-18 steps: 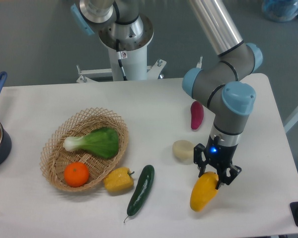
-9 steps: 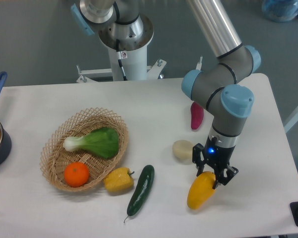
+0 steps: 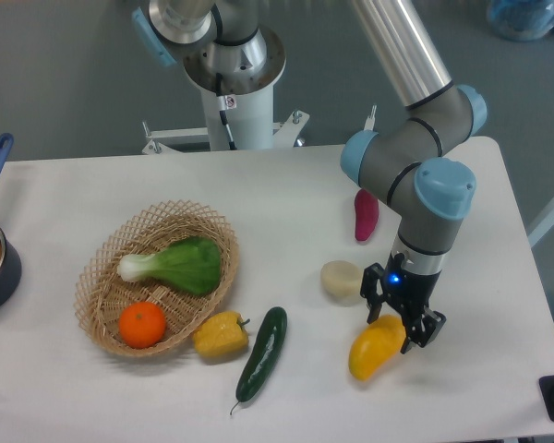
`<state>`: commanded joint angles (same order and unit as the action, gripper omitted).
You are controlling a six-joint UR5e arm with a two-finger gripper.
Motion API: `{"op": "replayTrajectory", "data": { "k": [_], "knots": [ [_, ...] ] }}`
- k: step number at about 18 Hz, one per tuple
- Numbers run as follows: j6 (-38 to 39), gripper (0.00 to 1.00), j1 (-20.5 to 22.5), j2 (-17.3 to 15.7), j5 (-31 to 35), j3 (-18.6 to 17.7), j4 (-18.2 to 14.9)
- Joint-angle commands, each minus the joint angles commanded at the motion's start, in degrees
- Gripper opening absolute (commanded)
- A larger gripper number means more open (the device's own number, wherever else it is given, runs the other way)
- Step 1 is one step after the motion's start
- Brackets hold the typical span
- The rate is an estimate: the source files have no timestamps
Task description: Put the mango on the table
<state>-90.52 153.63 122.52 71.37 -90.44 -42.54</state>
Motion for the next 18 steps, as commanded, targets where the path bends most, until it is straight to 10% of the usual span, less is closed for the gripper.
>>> {"op": "replayTrajectory", "data": {
  "k": [13, 18],
  "knots": [
    [2.2, 1.00, 6.7, -3.5, 1.3, 9.2, -1.1],
    [-11.8, 1.00, 10.6, -7.3, 8.5, 8.8, -7.9]
  ]
}}
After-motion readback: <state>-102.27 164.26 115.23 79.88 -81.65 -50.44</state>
